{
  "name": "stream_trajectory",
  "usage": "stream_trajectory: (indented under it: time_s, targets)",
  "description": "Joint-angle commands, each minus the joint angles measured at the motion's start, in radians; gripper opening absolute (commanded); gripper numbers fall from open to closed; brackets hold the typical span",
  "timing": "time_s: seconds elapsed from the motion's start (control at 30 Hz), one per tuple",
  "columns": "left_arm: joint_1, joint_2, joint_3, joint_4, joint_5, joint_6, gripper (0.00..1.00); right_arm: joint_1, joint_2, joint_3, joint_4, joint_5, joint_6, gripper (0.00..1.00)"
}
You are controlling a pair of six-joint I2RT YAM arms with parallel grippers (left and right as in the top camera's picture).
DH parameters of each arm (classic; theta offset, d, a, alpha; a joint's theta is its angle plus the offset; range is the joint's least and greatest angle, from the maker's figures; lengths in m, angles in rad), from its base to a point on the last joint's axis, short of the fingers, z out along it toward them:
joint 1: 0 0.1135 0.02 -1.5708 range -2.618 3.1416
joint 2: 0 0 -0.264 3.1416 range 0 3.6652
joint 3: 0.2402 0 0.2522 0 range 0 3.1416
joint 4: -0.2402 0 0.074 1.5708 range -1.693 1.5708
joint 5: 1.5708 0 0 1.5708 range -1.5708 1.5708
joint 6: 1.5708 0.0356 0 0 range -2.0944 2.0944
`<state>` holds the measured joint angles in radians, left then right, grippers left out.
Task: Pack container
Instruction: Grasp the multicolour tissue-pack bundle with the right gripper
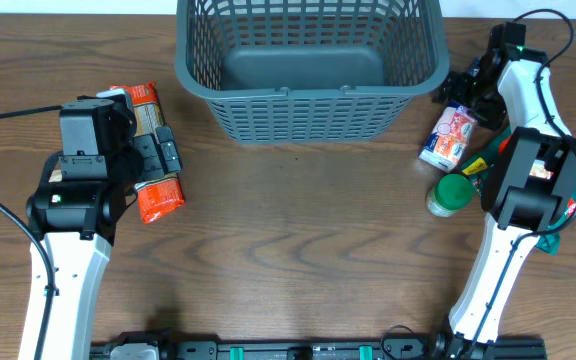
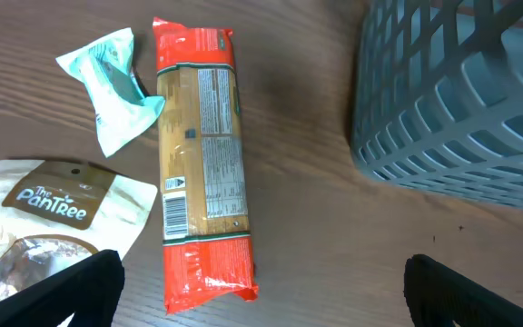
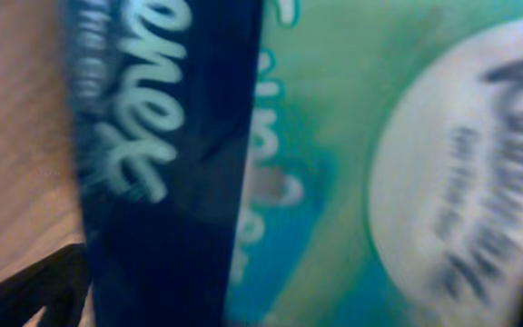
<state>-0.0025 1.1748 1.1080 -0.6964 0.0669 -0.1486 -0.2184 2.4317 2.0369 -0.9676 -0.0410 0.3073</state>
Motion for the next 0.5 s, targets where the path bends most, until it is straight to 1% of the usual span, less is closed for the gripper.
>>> stream_trajectory:
  time_s: [0.0,0.03,0.07,0.17,0.2,0.23,0.3,0.37,0.47]
  targets:
    - [0.004,0.001,0.022,-0.002,-0.015,0.021,0.99,0.003,0.021,0.015,0.003,0.008,-0.017,0.87]
    - [0.004,0.001,0.022,-0.002,-0.015,0.021,0.99,0.003,0.021,0.015,0.002,0.008,-0.017,0.82]
    - [0.004,0.001,0.022,-0.002,-0.015,0.021,0.99,0.003,0.021,0.015,0.003,0.008,-0.017,0.73]
    - [0.004,0.001,0.022,-0.002,-0.015,0.021,0.98,0.003,0.021,0.015,0.000,0.008,-0.017,0.42]
    - [0.004,0.001,0.022,-0.002,-0.015,0.021,0.99,0.003,0.021,0.015,-0.005,0.008,-0.017,0.34]
    - [0.004,0.001,0.022,-0.002,-0.015,0.021,0.99,0.003,0.021,0.016,-0.009,0.007,-0.017,0.29]
    - [0.004,0.001,0.022,-0.002,-0.015,0.021,0.98,0.003,0.019,0.018,-0.023,0.005,-0.017,0.13]
    - [0.004,0.001,0.022,-0.002,-0.015,0.021,0.99,0.003,0.013,0.033,-0.051,-0.002,-0.017,0.01]
    - [0.004,0.001,0.022,-0.002,-0.015,0.021,0.99,0.003,-0.004,0.087,-0.103,-0.008,-0.036,0.01]
